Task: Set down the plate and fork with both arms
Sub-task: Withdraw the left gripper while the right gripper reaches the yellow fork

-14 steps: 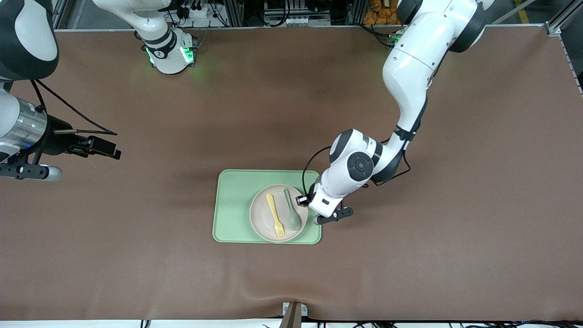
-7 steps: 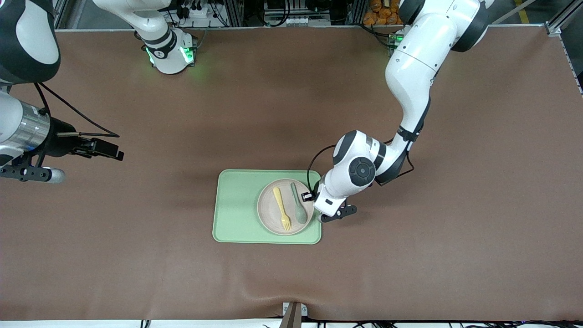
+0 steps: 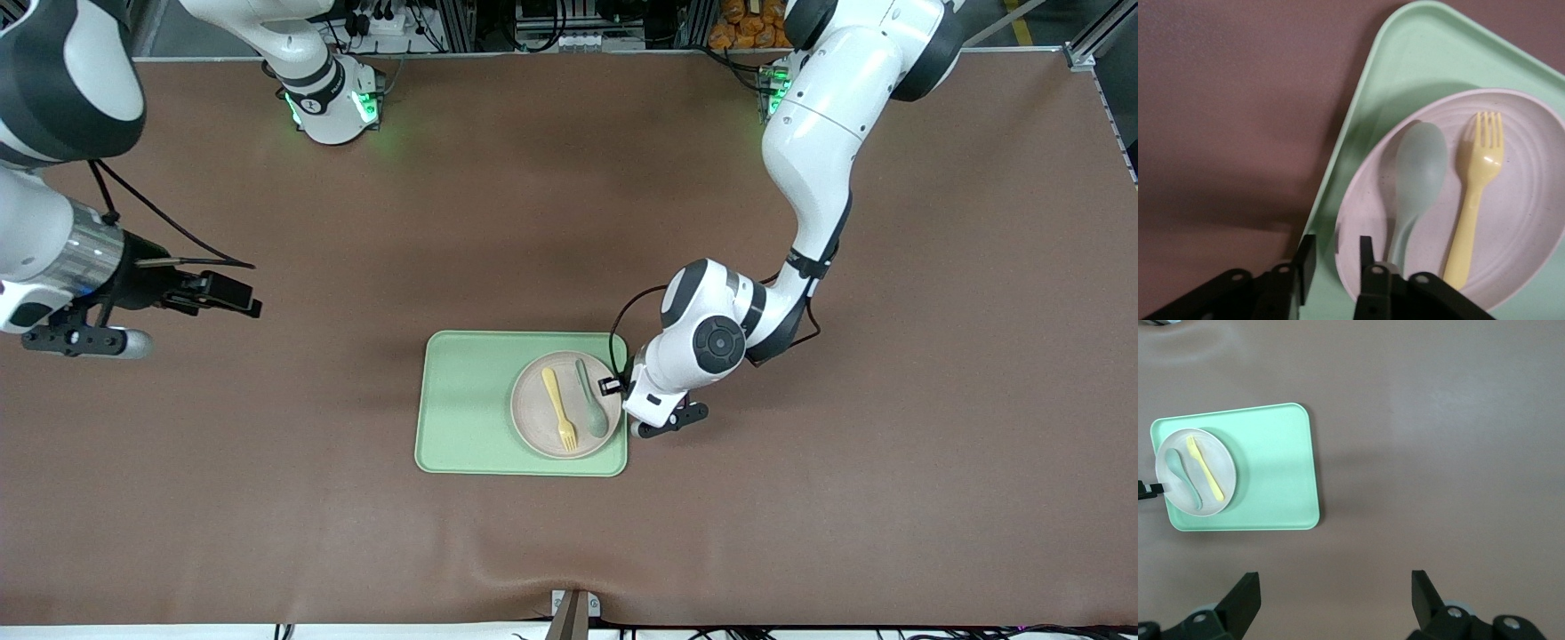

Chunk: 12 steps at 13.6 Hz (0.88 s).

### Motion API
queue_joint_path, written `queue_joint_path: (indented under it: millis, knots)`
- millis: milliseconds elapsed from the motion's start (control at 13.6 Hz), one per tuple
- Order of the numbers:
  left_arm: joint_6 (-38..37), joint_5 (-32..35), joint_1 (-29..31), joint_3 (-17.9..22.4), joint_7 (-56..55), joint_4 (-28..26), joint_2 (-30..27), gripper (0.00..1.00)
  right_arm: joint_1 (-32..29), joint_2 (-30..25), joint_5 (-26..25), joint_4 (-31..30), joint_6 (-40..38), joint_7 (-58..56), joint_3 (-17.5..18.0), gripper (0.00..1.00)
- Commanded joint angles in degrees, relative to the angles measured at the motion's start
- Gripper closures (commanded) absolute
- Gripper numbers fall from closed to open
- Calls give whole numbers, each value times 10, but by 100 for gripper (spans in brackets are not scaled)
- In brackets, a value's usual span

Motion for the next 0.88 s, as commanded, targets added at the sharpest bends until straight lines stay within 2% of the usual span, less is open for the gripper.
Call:
queue_joint_path:
  millis: [0,295,590,811]
  knots:
    - [-35,6,2,3,-9,-10,-40,0,23,26,6,14,20,5,-3,0]
    - [-76,54,33,8,-7,-10,-104,0,90,86,3,42,100,9,-3,0]
    - [-144,138,79,8,-3,-10,-169,0,152,189,2,139,147,40,-4,0]
    - [-212,179,122,7,36,-9,-220,0,201,253,0,175,222,59,-6,0]
